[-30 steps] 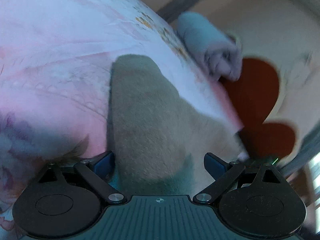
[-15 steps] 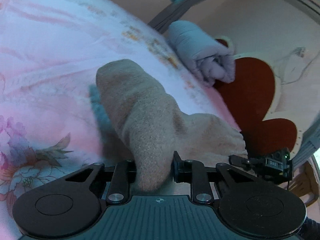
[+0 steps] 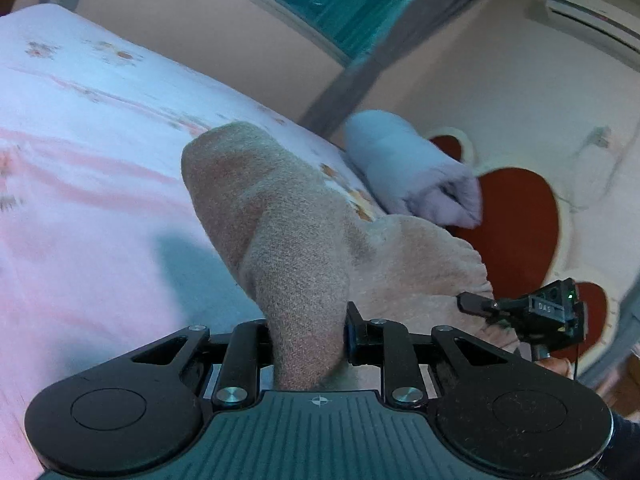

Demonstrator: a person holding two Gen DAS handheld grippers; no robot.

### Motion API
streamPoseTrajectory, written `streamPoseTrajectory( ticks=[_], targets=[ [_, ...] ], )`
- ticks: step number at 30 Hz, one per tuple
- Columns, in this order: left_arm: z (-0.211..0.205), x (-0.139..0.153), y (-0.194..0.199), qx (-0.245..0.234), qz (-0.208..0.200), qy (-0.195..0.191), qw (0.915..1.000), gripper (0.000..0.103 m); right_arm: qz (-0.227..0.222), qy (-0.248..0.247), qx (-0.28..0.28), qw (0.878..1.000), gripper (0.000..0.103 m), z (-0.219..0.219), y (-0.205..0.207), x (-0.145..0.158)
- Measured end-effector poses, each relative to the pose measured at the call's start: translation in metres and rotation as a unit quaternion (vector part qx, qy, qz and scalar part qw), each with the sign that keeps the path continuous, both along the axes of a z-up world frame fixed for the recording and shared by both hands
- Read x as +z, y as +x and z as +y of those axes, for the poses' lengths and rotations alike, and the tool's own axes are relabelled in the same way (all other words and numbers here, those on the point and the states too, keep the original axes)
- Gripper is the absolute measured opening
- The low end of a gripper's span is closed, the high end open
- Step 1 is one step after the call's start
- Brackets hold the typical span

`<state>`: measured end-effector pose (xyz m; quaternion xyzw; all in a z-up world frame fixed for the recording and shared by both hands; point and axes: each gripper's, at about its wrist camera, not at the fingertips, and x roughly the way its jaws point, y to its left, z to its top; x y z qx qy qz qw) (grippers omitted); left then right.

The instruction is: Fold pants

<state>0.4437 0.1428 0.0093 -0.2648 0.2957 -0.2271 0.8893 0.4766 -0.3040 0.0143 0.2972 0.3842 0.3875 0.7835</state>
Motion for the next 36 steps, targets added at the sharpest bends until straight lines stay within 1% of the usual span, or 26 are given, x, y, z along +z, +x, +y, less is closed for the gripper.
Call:
streamPoseTrajectory(
  ticks=[3,5,6,7,8,9,10,12,14,15,16,18,19,22,23,25,26,27,28,29,30,32,33,34,35,36],
  targets=[
    [0.018,-0.021,0.046,0.01,0.014,0.013,0.9998,0.024,0.012,-0.013,0.006,1.0,0.04,0.02,0.049,-0.022],
    [0.024,-0.047,0.077,0.015,0.037,0.02,0.999,0.024,0.027,-0.026,0.002,0.999,0.041,0.03,0.076,-0.048],
    [0.018,-0.063,0.091,0.017,0.05,0.031,0.9981,0.029,0.033,-0.04,-0.002,0.999,0.045,0.032,0.08,-0.063],
    [0.017,-0.078,0.098,0.026,0.059,0.044,0.997,0.05,0.048,-0.068,-0.012,0.996,0.049,0.035,0.09,-0.08],
    [0.017,-0.095,0.104,0.036,0.068,0.057,0.9954,0.057,0.07,-0.105,-0.019,0.992,0.053,0.036,0.098,-0.098],
    [0.018,-0.106,0.104,0.031,0.051,0.046,0.9972,0.062,0.082,-0.085,-0.016,0.993,0.052,0.027,0.1,-0.115],
    [0.017,-0.112,0.102,0.029,0.036,0.035,0.9983,0.065,0.085,-0.046,-0.02,0.995,0.052,0.015,0.1,-0.123],
    [0.021,-0.113,0.096,0.035,0.025,0.023,0.9988,0.068,0.09,-0.008,-0.024,0.996,0.051,-0.002,0.094,-0.128],
    [0.026,-0.105,0.085,0.048,0.022,0.039,0.9978,0.078,0.092,0.008,-0.031,0.995,0.051,-0.017,0.082,-0.125],
    [0.029,-0.099,0.075,0.065,0.02,0.054,0.9962,0.088,0.094,0.009,-0.045,0.995,0.054,-0.026,0.075,-0.121],
    [0.042,-0.096,0.058,0.078,0.016,0.064,0.9948,0.093,0.089,0.0,-0.066,0.994,0.054,-0.036,0.067,-0.114],
    [0.044,-0.078,0.031,0.101,-0.009,0.094,0.9904,0.094,0.046,-0.045,-0.097,0.993,0.057,-0.046,0.04,-0.088],
    [0.045,-0.073,0.02,0.107,-0.017,0.103,0.9888,0.094,0.016,-0.048,-0.088,0.995,0.057,-0.045,0.025,-0.074],
    [0.036,-0.055,-0.005,0.11,-0.03,0.134,0.9844,0.096,-0.031,-0.056,-0.068,0.996,0.058,-0.027,-0.003,-0.045],
    [0.028,-0.053,-0.01,0.116,-0.026,0.159,0.9801,0.096,-0.049,-0.069,-0.065,0.994,0.058,-0.018,-0.007,-0.037],
    [0.02,-0.052,-0.016,0.125,-0.021,0.182,0.9752,0.096,-0.093,-0.12,-0.066,0.986,0.064,0.005,-0.016,-0.026],
    [0.017,-0.056,-0.019,0.131,-0.014,0.184,0.974,0.096,-0.106,-0.169,-0.077,0.977,0.077,0.017,-0.018,-0.027],
    [0.013,-0.064,-0.019,0.133,0.009,0.197,0.9714,0.096,-0.104,-0.241,-0.091,0.961,0.076,0.029,-0.011,-0.034],
    [0.01,-0.077,-0.016,0.13,0.037,0.215,0.9673,0.099,-0.085,-0.311,-0.1,0.941,0.077,0.037,-0.004,-0.047],
    [0.011,-0.084,-0.02,0.138,0.044,0.212,0.9665,0.102,-0.066,-0.309,-0.097,0.944,0.075,0.034,-0.002,-0.061],
    [0.015,-0.088,-0.023,0.147,0.042,0.2,0.9679,0.103,-0.047,-0.284,-0.102,0.952,0.078,0.025,-0.001,-0.068],
    [0.021,-0.081,-0.025,0.159,0.055,0.19,0.9673,0.103,-0.019,-0.252,-0.115,0.961,0.079,0.013,0.0,-0.068],
    [0.024,-0.072,-0.031,0.169,0.052,0.188,0.9662,0.103,-0.014,-0.233,-0.116,0.965,0.073,0.008,-0.004,-0.062],
    [0.025,-0.061,-0.041,0.176,0.035,0.193,0.9646,0.103,-0.023,-0.218,-0.119,0.968,0.07,0.003,-0.014,-0.051],
    [0.026,-0.051,-0.054,0.184,0.016,0.2,0.9621,0.103,-0.041,-0.21,-0.126,0.969,0.072,0.0,-0.022,-0.04],
    [0.027,-0.041,-0.069,0.191,0.001,0.206,0.9598,0.103,-0.061,-0.205,-0.137,0.967,0.078,-0.007,-0.037,-0.029]
  ],
)
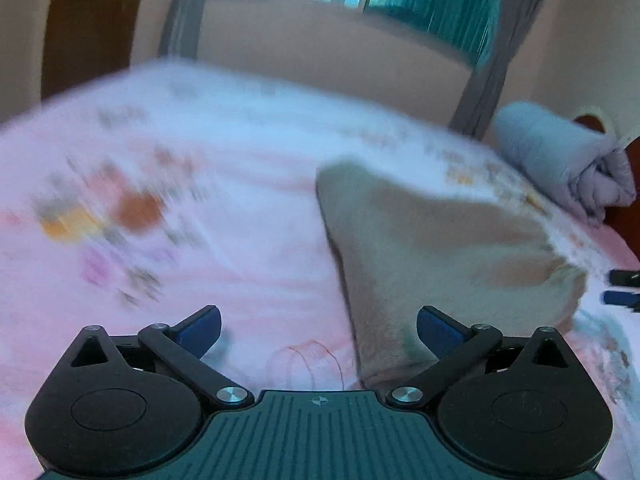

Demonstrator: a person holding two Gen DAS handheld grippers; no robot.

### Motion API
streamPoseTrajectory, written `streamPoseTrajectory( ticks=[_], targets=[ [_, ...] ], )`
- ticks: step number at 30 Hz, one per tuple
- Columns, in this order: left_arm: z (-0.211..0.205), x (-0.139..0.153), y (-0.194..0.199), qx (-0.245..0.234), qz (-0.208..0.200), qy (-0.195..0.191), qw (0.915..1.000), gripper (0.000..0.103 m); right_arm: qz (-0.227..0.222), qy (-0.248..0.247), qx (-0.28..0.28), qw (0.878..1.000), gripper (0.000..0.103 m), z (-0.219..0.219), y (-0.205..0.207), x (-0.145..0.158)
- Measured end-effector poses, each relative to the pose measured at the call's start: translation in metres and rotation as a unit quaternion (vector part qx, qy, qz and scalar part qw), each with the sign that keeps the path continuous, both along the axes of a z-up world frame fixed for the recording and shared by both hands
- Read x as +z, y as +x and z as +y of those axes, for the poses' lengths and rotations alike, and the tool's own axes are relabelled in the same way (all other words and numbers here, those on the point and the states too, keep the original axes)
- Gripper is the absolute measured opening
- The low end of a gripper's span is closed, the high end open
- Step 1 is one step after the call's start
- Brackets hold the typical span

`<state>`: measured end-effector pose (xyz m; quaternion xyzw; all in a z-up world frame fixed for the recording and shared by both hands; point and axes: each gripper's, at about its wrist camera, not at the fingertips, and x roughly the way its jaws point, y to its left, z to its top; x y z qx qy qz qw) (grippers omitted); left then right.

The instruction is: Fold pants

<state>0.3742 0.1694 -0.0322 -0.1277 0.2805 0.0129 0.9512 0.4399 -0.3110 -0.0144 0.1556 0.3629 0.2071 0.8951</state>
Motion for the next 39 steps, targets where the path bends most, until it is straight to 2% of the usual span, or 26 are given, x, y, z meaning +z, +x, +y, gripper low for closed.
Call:
streamPoseTrajectory(
  ticks=[1,2,3,7,9,13,19,21,24,25,28,31,33,39],
  targets=[
    [-0.001,0.01,-0.017,0.005,-0.015,0.008,0.9998,0.103,-0.025,0.003,-0.005,1.0,0.082,-0.008,-0.019,0.013],
    [-0.002,0.019,-0.04,0.017,-0.033,0.016,0.9992,0.103,-0.051,0.003,-0.009,0.999,0.094,-0.015,-0.037,0.023],
    [-0.003,0.026,-0.057,0.022,-0.044,0.021,0.9986,0.103,-0.077,-0.008,-0.012,0.997,0.097,-0.018,-0.058,0.031],
    [-0.015,0.043,-0.126,0.048,-0.065,0.021,0.9965,0.103,-0.159,-0.056,-0.013,0.986,0.097,-0.016,-0.143,0.054],
    [-0.028,0.048,-0.16,0.072,-0.074,0.022,0.9944,0.103,-0.202,-0.072,-0.021,0.976,0.097,-0.009,-0.183,0.061],
    [-0.06,0.055,-0.219,0.085,-0.094,0.051,0.9907,0.103,-0.272,-0.1,-0.054,0.956,0.097,0.009,-0.253,0.065],
    [-0.105,0.061,-0.286,0.048,-0.119,0.07,0.9892,0.103,-0.287,-0.118,-0.05,0.949,0.097,0.024,-0.315,0.056],
    [-0.119,0.062,-0.304,0.034,-0.132,0.078,0.9876,0.103,-0.279,-0.13,-0.051,0.95,0.097,0.028,-0.328,0.051],
    [-0.133,0.065,-0.328,0.028,-0.142,0.073,0.9867,0.103,-0.266,-0.124,-0.05,0.955,0.097,0.028,-0.351,0.046],
    [-0.137,0.065,-0.337,0.029,-0.15,0.074,0.9855,0.103,-0.271,-0.128,-0.051,0.953,0.097,0.028,-0.359,0.044],
    [-0.152,0.059,-0.355,0.014,-0.158,0.094,0.9829,0.103,-0.269,-0.127,-0.048,0.953,0.097,0.03,-0.373,0.036],
    [-0.161,0.053,-0.362,-0.004,-0.155,0.109,0.9819,0.103,-0.277,-0.15,-0.039,0.948,0.097,0.042,-0.38,0.028],
    [-0.166,0.056,-0.364,-0.007,-0.156,0.121,0.9804,0.103,-0.285,-0.149,-0.033,0.946,0.097,0.048,-0.386,0.029],
    [-0.158,0.054,-0.359,0.002,-0.142,0.094,0.9854,0.103,-0.255,-0.155,-0.024,0.954,0.097,0.057,-0.375,0.019]
  ],
)
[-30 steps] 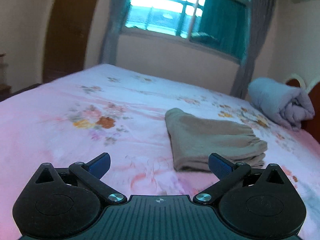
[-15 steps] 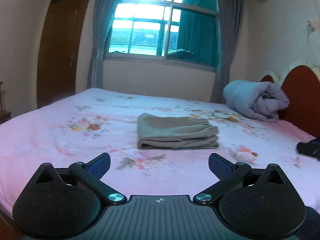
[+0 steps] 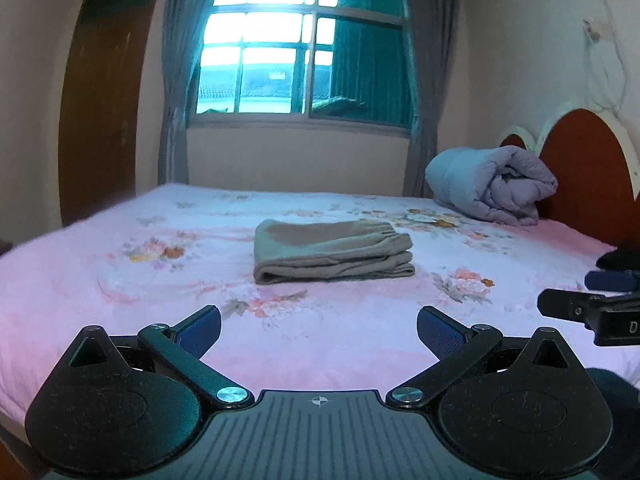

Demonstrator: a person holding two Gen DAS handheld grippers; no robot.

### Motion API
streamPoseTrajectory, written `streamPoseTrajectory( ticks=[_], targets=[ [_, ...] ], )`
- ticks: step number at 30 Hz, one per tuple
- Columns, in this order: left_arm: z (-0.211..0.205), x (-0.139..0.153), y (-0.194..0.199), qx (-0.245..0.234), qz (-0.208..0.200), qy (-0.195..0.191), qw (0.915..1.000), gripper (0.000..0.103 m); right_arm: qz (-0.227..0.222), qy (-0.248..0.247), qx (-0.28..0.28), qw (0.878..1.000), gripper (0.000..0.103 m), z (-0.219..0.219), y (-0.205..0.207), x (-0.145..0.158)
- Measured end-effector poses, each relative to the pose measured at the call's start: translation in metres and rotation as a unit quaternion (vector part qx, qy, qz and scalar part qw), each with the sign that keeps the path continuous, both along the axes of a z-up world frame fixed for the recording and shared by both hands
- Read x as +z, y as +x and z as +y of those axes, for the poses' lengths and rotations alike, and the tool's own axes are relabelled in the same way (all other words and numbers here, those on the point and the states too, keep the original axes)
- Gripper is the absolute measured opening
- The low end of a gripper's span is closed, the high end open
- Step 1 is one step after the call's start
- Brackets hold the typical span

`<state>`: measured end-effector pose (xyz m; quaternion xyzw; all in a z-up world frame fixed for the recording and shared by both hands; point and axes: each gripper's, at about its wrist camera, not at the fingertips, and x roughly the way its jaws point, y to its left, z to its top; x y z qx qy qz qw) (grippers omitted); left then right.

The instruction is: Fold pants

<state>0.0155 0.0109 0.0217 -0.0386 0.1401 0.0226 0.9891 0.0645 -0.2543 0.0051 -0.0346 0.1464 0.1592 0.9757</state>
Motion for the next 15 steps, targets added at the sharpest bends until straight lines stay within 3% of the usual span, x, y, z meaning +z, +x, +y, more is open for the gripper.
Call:
streamPoseTrajectory(
  ticks=[15],
  targets=[
    [0.0043,-0.0038,0.0057,0.008,0.004,-0.012,0.9999,0.103,-0.001,0.007,0.001,1.0,0.097,-0.0004,-0.0045,-0.0023]
  ],
)
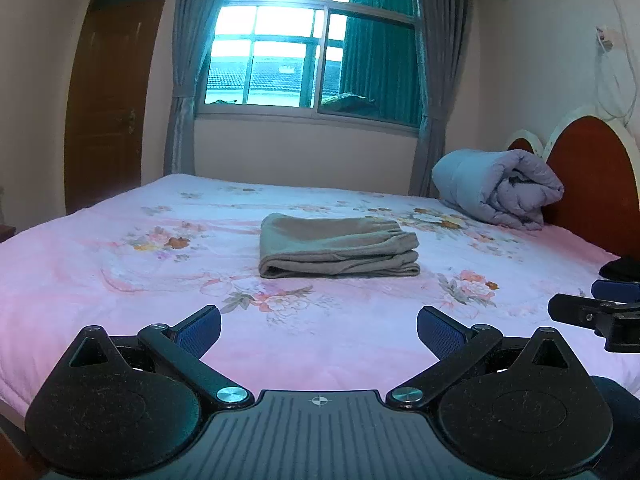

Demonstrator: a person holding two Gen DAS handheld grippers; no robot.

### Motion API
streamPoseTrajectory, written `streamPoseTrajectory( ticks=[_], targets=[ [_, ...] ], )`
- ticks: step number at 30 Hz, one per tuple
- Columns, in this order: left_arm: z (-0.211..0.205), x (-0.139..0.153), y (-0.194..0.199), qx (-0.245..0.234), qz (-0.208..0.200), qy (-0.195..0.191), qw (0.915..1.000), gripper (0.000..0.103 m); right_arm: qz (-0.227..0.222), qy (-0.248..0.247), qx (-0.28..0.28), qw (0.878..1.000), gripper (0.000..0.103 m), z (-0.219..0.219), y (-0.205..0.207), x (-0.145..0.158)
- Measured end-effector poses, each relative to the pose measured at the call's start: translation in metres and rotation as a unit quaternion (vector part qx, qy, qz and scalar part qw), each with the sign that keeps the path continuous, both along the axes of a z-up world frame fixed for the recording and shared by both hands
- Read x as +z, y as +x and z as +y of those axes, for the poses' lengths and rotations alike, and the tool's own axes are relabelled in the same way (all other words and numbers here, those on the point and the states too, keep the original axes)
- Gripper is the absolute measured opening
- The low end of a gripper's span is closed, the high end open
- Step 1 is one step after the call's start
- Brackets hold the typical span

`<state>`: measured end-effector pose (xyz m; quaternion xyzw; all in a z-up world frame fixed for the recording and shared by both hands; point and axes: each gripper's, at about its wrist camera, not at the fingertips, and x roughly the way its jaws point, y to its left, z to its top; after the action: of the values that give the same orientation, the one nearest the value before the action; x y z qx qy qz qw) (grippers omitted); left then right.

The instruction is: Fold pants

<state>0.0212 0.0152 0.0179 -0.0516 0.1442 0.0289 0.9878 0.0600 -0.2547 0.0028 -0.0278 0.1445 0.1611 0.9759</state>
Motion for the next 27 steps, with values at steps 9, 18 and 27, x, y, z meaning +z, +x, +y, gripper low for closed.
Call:
streamPoseTrajectory(
  ticks=[9,18,27],
  targets=[
    [-0.0017,0.0002,-0.0006,-0.004,-0.004,0.002,1.0,0.103,-0.001,-0.001,0.001,1.0,0.097,-0.0012,-0.0024,0.0003],
    [-0.0003,-0.0007,-0.0007,-0.004,-0.005,0.002,1.0,0.103,-0.001,-0.001,0.002,1.0,0.097,-0.0017,-0.0028,0.0008],
    [0.0003,0.0001,0.0,-0.004,-0.005,0.004,1.0,0.103,-0.001,-0.001,0.001,1.0,0.097,-0.0018,-0.0027,0.0007]
  ],
)
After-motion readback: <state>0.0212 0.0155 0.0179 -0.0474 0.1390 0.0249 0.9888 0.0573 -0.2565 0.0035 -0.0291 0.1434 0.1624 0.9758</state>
